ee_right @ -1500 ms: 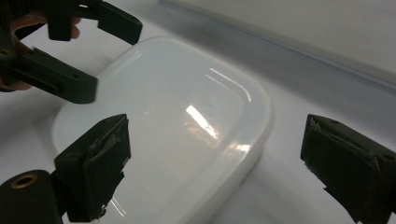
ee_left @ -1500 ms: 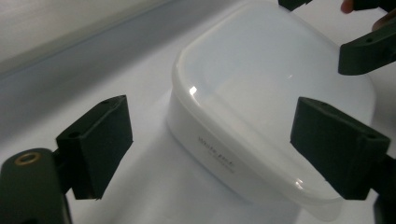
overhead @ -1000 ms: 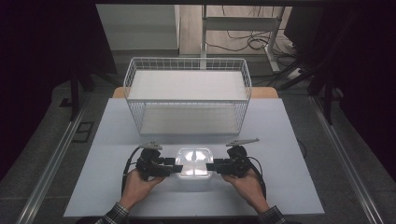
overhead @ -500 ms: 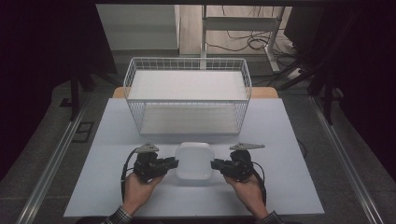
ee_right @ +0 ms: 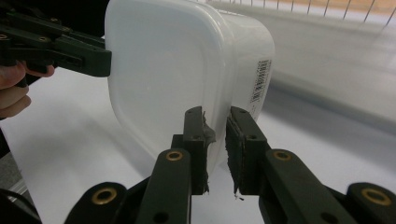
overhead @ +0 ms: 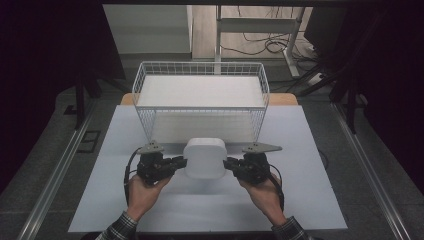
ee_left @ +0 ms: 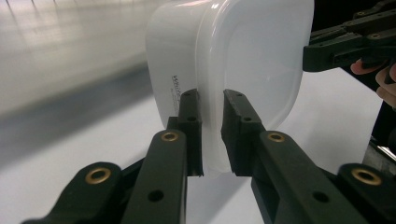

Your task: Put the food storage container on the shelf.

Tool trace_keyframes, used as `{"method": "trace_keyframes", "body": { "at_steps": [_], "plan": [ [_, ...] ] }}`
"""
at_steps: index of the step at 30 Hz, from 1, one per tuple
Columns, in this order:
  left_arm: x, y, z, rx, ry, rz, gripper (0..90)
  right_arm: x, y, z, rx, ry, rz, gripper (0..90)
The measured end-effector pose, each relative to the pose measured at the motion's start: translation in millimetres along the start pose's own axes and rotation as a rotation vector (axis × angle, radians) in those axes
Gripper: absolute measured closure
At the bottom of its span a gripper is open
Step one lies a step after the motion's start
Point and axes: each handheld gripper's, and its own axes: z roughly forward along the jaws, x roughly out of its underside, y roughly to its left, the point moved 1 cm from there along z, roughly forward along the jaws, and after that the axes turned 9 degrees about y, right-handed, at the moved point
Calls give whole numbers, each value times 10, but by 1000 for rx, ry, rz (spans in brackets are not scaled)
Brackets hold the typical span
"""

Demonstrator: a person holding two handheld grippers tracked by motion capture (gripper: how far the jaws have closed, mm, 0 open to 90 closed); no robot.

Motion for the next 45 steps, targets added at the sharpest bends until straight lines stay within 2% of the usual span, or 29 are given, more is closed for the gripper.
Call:
{"method": "trace_keyframes", "body": {
  "at_steps": [11,16,17,18,19,22,23,24,25,26,27,28,33,36,39,42,45],
  "plan": [
    [-328,-22,-227,-23,-44,28,792,-372,-16,-162,-6,-58,-19,777],
    [-548,-60,-370,-46,-68,62,792,-533,-20,-251,-9,-83,-20,776],
    [-548,-60,-370,-46,-68,62,793,-533,-20,-251,-9,-83,-20,776],
    [-626,-70,-414,-51,-77,69,792,-605,-22,-287,-4,-97,-27,776],
    [-626,-70,-414,-51,-77,69,792,-605,-22,-287,-4,-97,-27,776],
    [-744,-79,-480,-58,-91,76,793,-761,-24,-365,1,-123,-34,776],
    [-785,-79,-500,-60,-95,79,793,-761,-24,-365,1,-123,-34,776],
    [-865,-78,-539,-64,-103,80,792,-845,-29,-399,4,-133,-37,775],
    [-865,-78,-539,-64,-103,80,792,-845,-29,-399,4,-133,-37,775],
    [-948,-67,-577,-67,-111,81,792,-932,-33,-430,6,-142,-35,775],
    [-948,-67,-577,-67,-111,81,793,-976,-38,-443,8,-150,-36,774],
    [-1028,-52,-613,-68,-117,81,793,-1020,-42,-455,9,-154,-38,774],
    [-1175,-6,-673,-63,-132,73,792,-1193,-59,-497,13,-171,-36,773],
    [-1321,58,-715,-52,-143,60,793,-1366,-91,-525,13,-185,-33,773],
    [-1401,94,-724,-49,-142,55,792,-1451,-106,-531,19,-188,-28,772],
    [-1550,210,-716,-17,-129,37,793,-1602,-167,-517,33,-186,-20,769],
    [-1607,261,-692,-14,-117,29,792,-1661,-207,-494,31,-184,-11,767]
  ]
}}
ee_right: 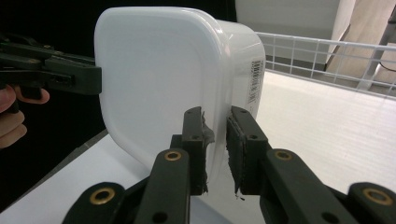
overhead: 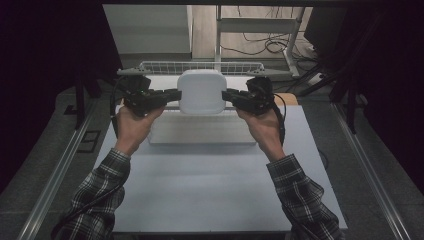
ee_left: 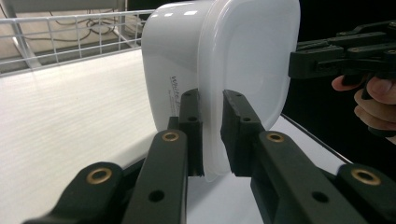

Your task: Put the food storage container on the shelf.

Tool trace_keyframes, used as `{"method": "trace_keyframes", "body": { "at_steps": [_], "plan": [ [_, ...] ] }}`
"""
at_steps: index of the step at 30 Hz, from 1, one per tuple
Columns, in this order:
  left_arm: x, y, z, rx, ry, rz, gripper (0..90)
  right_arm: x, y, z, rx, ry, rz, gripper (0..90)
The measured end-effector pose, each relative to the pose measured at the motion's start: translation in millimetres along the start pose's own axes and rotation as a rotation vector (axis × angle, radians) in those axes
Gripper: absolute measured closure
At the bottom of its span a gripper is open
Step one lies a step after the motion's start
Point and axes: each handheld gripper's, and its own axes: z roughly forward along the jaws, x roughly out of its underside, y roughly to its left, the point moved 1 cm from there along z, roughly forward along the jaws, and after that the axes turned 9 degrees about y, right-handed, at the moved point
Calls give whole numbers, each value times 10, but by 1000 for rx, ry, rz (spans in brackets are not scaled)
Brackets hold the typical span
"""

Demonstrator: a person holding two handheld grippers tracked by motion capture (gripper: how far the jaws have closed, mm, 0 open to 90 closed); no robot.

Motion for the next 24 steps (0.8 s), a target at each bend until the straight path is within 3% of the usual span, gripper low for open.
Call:
{"method": "trace_keyframes", "body": {
  "at_steps": [4,8,13,24],
  "plan": [
    [-76,97,76,12,21,-35,786,-76,-70,87,13,16,18,760],
    [-119,188,121,62,17,-64,744,-123,-127,149,23,12,27,744],
    [-162,276,216,27,38,-81,684,-180,-140,232,19,14,34,719],
    [-260,309,286,13,58,-80,617,-258,-252,357,11,44,76,642]
  ]
}}
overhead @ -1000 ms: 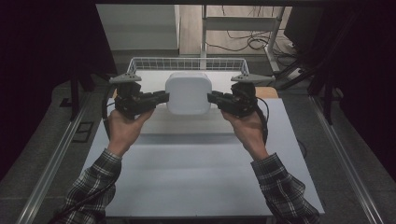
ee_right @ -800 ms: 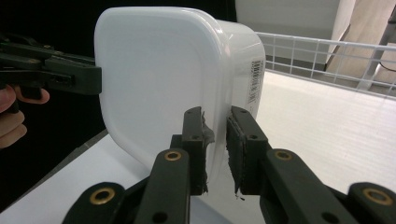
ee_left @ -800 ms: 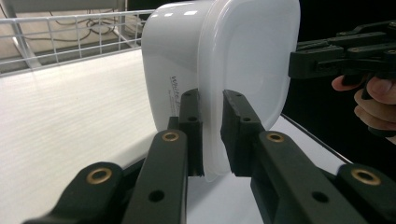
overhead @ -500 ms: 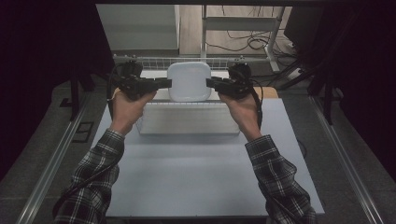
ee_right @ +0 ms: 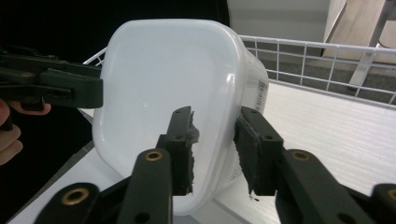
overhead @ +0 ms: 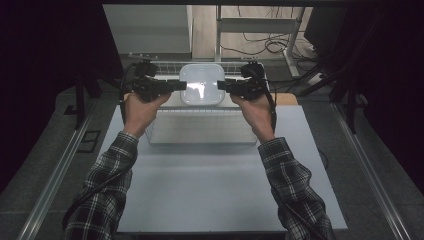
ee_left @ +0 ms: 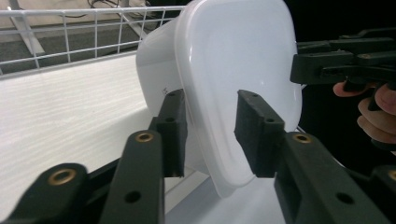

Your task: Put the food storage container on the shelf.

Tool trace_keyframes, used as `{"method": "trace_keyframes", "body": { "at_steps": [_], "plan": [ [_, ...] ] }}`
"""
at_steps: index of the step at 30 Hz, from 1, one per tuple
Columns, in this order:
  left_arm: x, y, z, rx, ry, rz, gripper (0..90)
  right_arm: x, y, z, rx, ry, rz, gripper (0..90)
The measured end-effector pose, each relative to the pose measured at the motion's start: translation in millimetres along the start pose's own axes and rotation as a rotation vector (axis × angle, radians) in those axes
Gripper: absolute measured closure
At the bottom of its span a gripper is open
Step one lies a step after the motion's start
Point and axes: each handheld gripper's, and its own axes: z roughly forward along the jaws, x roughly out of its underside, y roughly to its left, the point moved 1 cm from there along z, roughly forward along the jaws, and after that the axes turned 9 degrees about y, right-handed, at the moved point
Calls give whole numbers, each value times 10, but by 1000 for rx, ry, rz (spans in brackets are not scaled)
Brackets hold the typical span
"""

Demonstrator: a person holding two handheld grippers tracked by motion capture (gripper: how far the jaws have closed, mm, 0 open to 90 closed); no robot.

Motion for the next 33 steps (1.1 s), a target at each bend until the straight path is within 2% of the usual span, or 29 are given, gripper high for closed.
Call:
{"method": "trace_keyframes", "body": {
  "at_steps": [5,8,12,15,18,19,22,23,24,26,27,28,29,30,31,32,33],
  "plan": [
    [-38,50,69,-14,33,-9,616,-21,-68,70,-27,3,39,601],
    [-50,115,106,22,23,-36,610,-41,-109,123,-32,11,62,567],
    [-69,165,123,28,29,-44,592,-53,-130,152,-37,17,62,537],
    [-118,175,157,-38,24,-35,511,-70,-138,192,11,17,48,504],
    [-141,187,175,-55,22,-34,495,-80,-131,210,31,11,41,493],
    [-154,197,191,-66,19,-36,492,-95,-117,222,62,8,21,483],
    [-152,204,199,-64,14,-42,456,-109,-113,235,84,8,10,456],
    [-148,191,198,-92,7,-25,438,-116,-121,244,90,8,12,437],
    [-148,191,198,-92,7,-25,409,-116,-121,244,90,8,12,437],
    [-141,150,192,-149,2,28,380,-117,-121,243,97,8,10,411],
    [-126,120,184,-144,-10,66,314,-116,-118,231,94,15,-8,365],
    [-126,120,184,-144,-10,66,280,-116,-118,231,94,15,-8,365],
    [-117,112,179,-123,-16,80,253,-108,-116,216,74,12,-24,281],
    [-105,104,171,-107,-24,92,253,-108,-116,216,74,12,-24,281],
    [-81,84,166,-74,-25,105,199,-102,-118,201,45,-9,-32,188],
    [-81,84,166,-74,-25,105,169,-102,-118,201,45,-9,-32,188],
    [-66,74,169,-64,-16,113,142,-88,-111,212,35,7,-41,97]
  ]
}}
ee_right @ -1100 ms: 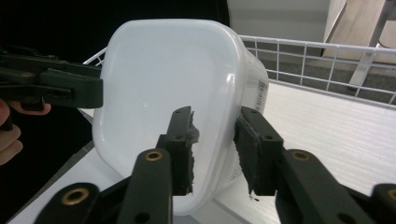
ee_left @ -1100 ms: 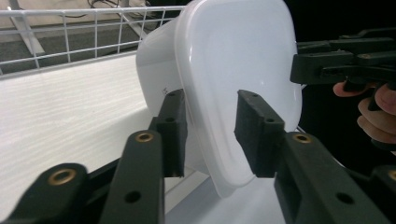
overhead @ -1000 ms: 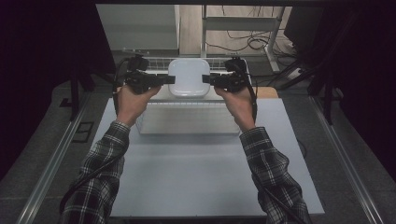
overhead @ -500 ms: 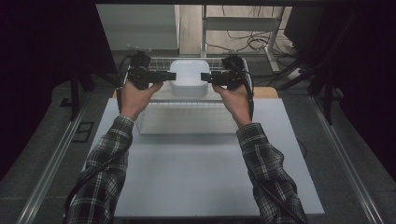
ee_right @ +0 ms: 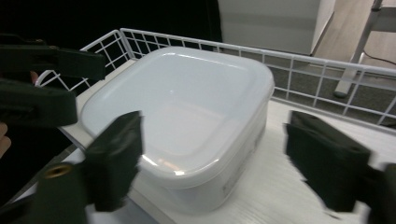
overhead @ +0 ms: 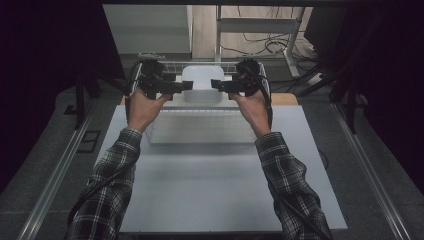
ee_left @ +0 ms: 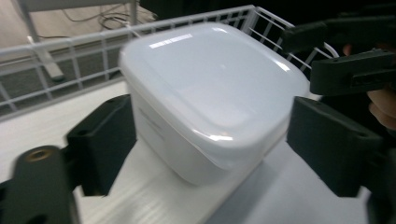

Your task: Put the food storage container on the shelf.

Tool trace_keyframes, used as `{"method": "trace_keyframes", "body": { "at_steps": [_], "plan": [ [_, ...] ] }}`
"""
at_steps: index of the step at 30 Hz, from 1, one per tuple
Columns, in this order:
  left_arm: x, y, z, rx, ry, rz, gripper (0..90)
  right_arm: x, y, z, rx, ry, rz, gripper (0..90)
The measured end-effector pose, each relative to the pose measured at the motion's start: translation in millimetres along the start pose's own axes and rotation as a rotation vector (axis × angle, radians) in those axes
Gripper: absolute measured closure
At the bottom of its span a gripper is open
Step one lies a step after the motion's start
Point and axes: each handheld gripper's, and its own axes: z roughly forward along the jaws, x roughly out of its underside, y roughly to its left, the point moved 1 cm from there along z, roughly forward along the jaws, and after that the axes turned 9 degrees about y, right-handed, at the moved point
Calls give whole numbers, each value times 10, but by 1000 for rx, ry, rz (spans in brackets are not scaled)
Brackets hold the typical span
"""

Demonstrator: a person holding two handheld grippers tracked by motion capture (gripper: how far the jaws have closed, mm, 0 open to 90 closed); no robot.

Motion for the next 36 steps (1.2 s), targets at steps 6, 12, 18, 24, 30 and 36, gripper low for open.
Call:
{"method": "trace_keyframes", "body": {
  "at_steps": [6,12,18,24,30,36],
  "plan": [
    [131,-107,2,9,12,69,66,98,70,-35,-7,-17,-54,28],
    [292,-141,-24,48,3,86,58,244,122,-69,-40,-14,-71,15],
    [460,-219,-40,50,-1,115,43,424,176,-66,-47,6,-97,15],
    [578,-266,-48,52,-3,132,42,528,220,-70,-51,13,-113,15],
    [734,-328,-51,54,10,154,41,653,242,-79,-51,22,-139,15],
    [850,-382,-45,62,16,158,39,752,268,-93,-53,27,-157,15]
  ]
}}
